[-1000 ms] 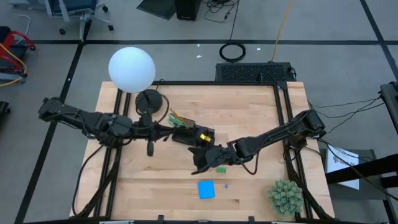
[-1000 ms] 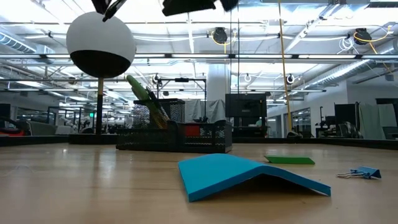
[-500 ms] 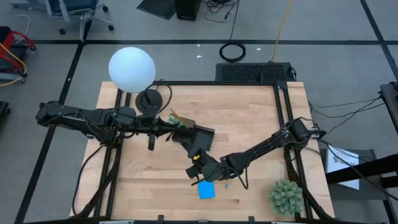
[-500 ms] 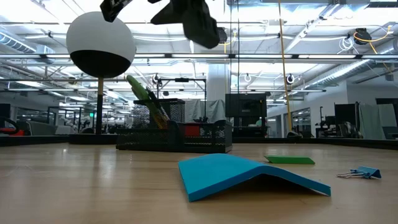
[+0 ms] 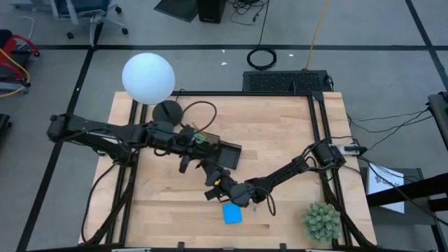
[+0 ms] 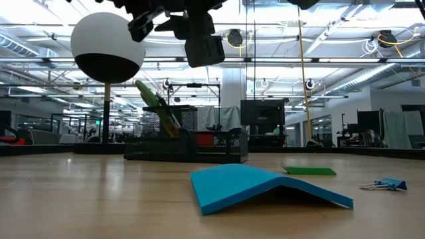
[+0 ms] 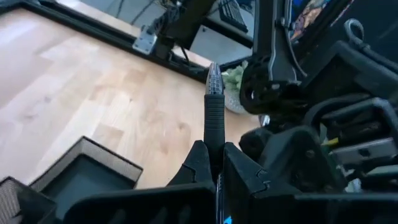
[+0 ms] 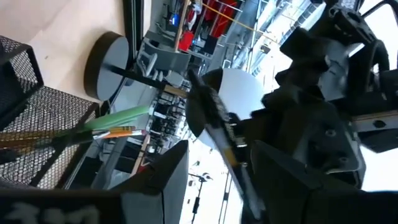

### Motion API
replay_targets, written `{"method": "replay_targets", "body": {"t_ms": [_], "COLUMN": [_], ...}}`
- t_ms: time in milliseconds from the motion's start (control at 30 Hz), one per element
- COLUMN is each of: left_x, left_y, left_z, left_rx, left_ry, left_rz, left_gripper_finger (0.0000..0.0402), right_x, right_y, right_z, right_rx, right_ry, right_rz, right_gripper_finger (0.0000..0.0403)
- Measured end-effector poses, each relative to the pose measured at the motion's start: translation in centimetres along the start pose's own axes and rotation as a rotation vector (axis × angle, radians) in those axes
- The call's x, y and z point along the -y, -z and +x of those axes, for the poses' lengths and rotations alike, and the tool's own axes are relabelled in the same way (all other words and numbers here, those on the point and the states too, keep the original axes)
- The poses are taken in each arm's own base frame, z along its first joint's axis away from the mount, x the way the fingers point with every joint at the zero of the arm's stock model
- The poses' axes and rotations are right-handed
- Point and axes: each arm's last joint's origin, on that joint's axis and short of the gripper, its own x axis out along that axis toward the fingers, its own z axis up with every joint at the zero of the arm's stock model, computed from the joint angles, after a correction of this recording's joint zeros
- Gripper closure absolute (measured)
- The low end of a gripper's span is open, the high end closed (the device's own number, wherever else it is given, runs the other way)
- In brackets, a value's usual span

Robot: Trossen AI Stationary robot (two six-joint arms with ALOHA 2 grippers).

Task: Pick and place office supplies into organizer
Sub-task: Put the black pen into the black desk organizer

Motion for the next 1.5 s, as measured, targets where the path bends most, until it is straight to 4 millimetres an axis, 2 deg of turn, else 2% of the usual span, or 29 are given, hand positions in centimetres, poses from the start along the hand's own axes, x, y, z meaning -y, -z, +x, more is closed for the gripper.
{"method": "replay_targets", "body": {"t_ms": [200, 467, 567, 767, 967, 1233, 1367, 1500], "left_x": [-0.7, -0.5, -0.5, -0.6, -0.5, -0.7, -1.2, -1.6], "left_y": [0.1, -0.1, -0.1, 0.0, -0.1, -0.1, -0.4, -1.5], "left_z": [0.9, 1.4, 1.4, 1.5, 1.3, 1.3, 1.0, -0.5], "left_rx": [-0.009, 0.009, 0.006, 0.004, 0.014, 0.007, 0.019, 0.089], "left_ry": [-0.002, 0.055, 0.054, 0.044, 0.048, 0.042, 0.006, -0.052], "left_rz": [-0.007, -0.009, -0.002, 0.002, 0.063, 0.124, 0.176, 0.243], "left_gripper_finger": [0.0401, 0.0401, 0.04, 0.04, 0.0385, 0.0389, 0.0365, 0.0329], "right_x": [0.1, 0.1, 0.1, 0.3, 0.5, 0.6, 0.5, 0.7], "right_y": [0.0, 0.1, 0.1, 0.2, 0.4, 0.4, 0.4, 0.5], "right_z": [-0.1, 0.1, 0.2, 0.2, 0.1, 0.1, 0.2, 0.2], "right_rx": [-0.005, -0.01, -0.012, -0.003, -0.02, -0.025, -0.023, -0.018], "right_ry": [0.004, 0.002, 0.001, 0.007, 0.016, 0.018, 0.019, 0.032], "right_rz": [0.008, 0.008, 0.01, 0.037, 0.105, 0.112, 0.128, 0.187], "right_gripper_finger": [0.0239, 0.0248, 0.028, 0.038, 0.038, 0.038, 0.038, 0.038]}}
